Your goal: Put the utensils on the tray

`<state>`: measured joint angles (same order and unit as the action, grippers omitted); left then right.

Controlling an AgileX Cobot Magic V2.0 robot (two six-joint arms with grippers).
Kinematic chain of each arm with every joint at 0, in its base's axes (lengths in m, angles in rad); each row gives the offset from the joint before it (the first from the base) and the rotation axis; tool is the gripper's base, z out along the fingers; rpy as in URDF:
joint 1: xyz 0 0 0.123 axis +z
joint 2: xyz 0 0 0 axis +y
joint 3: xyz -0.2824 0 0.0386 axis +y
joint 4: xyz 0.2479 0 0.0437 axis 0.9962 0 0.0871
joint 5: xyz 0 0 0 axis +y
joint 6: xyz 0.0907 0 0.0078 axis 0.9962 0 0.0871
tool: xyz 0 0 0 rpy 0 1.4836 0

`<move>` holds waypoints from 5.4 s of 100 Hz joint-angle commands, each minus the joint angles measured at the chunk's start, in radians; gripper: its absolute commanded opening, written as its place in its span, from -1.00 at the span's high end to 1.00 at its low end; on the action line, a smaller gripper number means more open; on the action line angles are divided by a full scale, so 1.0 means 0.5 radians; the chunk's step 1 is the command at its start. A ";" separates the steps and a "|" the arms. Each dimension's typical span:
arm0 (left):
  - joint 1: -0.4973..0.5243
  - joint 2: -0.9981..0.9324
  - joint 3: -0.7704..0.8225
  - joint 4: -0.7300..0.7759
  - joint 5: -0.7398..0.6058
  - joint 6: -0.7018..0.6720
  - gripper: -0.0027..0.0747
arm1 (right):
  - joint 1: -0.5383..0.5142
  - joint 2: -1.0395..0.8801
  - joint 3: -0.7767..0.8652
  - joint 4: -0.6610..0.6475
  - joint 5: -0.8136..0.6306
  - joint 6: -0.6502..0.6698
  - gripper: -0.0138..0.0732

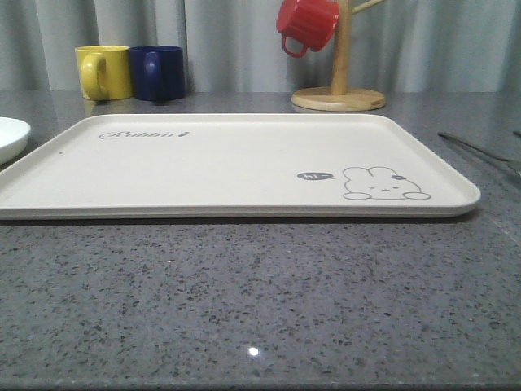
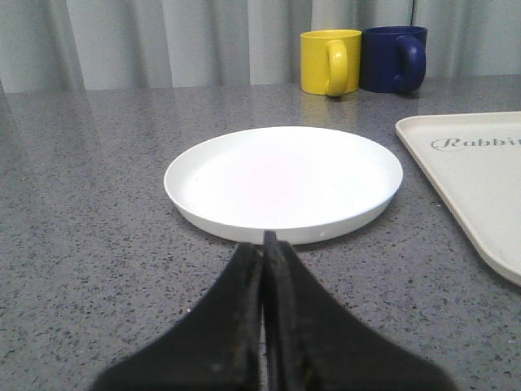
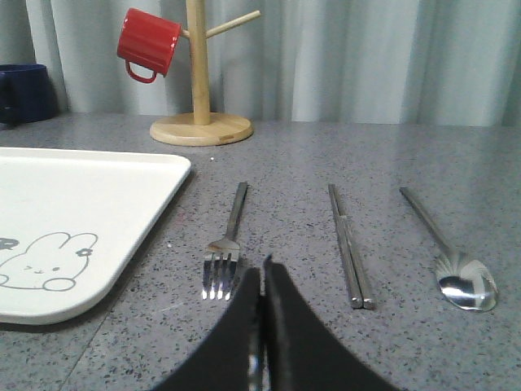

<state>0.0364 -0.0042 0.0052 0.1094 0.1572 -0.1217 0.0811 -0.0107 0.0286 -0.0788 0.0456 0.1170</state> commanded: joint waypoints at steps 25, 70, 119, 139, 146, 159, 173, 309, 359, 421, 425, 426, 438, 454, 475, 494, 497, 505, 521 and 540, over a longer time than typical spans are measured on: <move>-0.002 -0.071 0.057 -0.015 -0.176 -0.024 0.98 | -0.012 -0.025 -0.003 -0.001 -0.164 -0.017 0.82; -0.002 -0.071 0.057 -0.015 -0.179 -0.024 0.98 | -0.012 -0.025 -0.003 -0.001 -0.164 -0.017 0.82; -0.002 -0.067 -0.083 -0.015 -0.345 -0.020 0.98 | -0.012 -0.025 -0.003 -0.001 -0.164 -0.017 0.82; -0.002 0.130 -0.417 -0.019 -0.225 -0.041 0.98 | -0.012 -0.025 -0.003 -0.001 -0.164 -0.017 0.82; -0.002 0.271 -0.567 -0.019 -0.051 -0.052 0.98 | -0.012 -0.025 -0.003 -0.001 -0.164 -0.017 0.82; -0.002 0.608 -0.839 -0.019 0.226 -0.052 0.98 | -0.012 -0.025 -0.003 -0.001 -0.164 -0.017 0.82; -0.002 1.011 -1.105 -0.019 0.498 -0.056 0.98 | -0.012 -0.025 -0.003 -0.001 -0.164 -0.017 0.82; 0.419 3.300 -2.700 -0.165 1.803 -0.223 0.04 | -0.012 -0.025 -0.003 -0.001 -0.164 -0.017 0.82; 0.419 3.293 -2.789 -0.170 1.802 -0.204 0.98 | -0.012 -0.025 -0.003 -0.001 -0.164 -0.017 0.82; -0.066 2.993 -2.901 -0.899 1.651 0.377 0.98 | -0.012 -0.025 -0.003 -0.001 -0.164 -0.017 0.82; -0.130 3.017 -2.901 -0.899 1.634 0.377 0.98 | -0.012 -0.025 -0.003 -0.001 -0.164 -0.017 0.82; -0.151 3.021 -2.901 -0.899 1.628 0.377 0.98 | -0.012 -0.025 -0.003 -0.001 -0.164 -0.017 0.82; -0.299 3.121 -2.901 -0.899 1.623 0.377 0.98 | -0.012 -0.025 -0.003 -0.001 -0.164 -0.017 0.82; -0.363 3.276 -2.901 -0.899 1.606 0.377 0.98 | -0.012 -0.025 -0.003 -0.001 -0.164 -0.017 0.82; -0.363 3.370 -2.901 -0.899 1.589 0.377 0.98 | -0.012 -0.025 -0.003 -0.001 -0.164 -0.017 0.82; -0.363 3.394 -2.901 -0.899 1.580 0.380 0.93 | -0.012 -0.025 -0.003 -0.001 -0.164 -0.017 0.82; -0.363 3.394 -2.901 -0.891 1.572 0.380 0.88 | -0.012 -0.025 -0.003 -0.001 -0.164 -0.017 0.82; -0.363 3.394 -2.901 -0.848 1.559 0.380 0.71 | -0.012 -0.025 -0.003 -0.001 -0.164 -0.017 0.82; -0.363 3.394 -2.905 -0.810 1.546 0.380 0.31 | -0.012 -0.025 -0.003 -0.001 -0.164 -0.017 0.82; -0.363 3.330 -2.905 -0.705 1.496 0.368 0.37 | -0.012 -0.025 -0.003 -0.001 -0.164 -0.017 0.82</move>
<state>-0.1366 1.7319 -1.4179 -0.2614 0.9460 0.0678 0.0811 -0.0107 0.0286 -0.0788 0.0456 0.1170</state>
